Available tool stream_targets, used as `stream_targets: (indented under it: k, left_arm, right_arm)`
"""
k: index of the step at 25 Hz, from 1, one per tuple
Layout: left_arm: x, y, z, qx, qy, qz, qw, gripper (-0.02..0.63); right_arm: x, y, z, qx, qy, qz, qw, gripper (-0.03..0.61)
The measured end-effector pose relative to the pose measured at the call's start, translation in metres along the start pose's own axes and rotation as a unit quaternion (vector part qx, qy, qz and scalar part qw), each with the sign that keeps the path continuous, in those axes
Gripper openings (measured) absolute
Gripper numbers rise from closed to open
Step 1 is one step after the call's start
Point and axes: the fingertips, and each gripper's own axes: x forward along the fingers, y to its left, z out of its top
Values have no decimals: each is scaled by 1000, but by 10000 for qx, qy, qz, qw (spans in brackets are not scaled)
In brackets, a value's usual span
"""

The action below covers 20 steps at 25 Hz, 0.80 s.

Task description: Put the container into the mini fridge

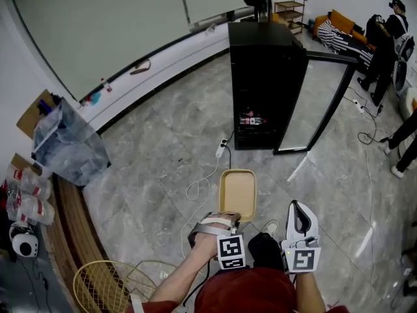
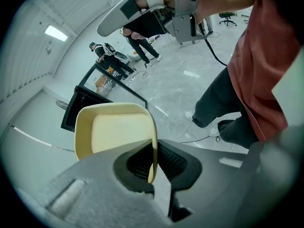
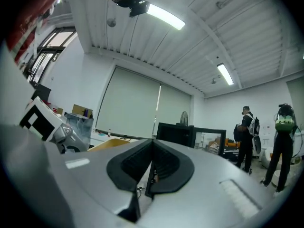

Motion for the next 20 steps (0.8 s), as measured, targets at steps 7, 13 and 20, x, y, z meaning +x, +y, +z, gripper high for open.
stream_targets:
  k: [7, 13, 20]
  left_arm:
    - [20, 25, -2, -186, 33, -32, 9998, 20]
    - [49, 70, -4, -67, 114, -55, 9999, 20]
    - [90, 144, 21, -2, 157, -64, 9999, 20]
  right_arm:
    - [31, -18, -16, 62, 190, 6, 9998, 0]
    - [83, -36, -34, 325, 99, 73, 9994, 0]
    - [145, -93, -46, 619, 65, 163, 9979, 0]
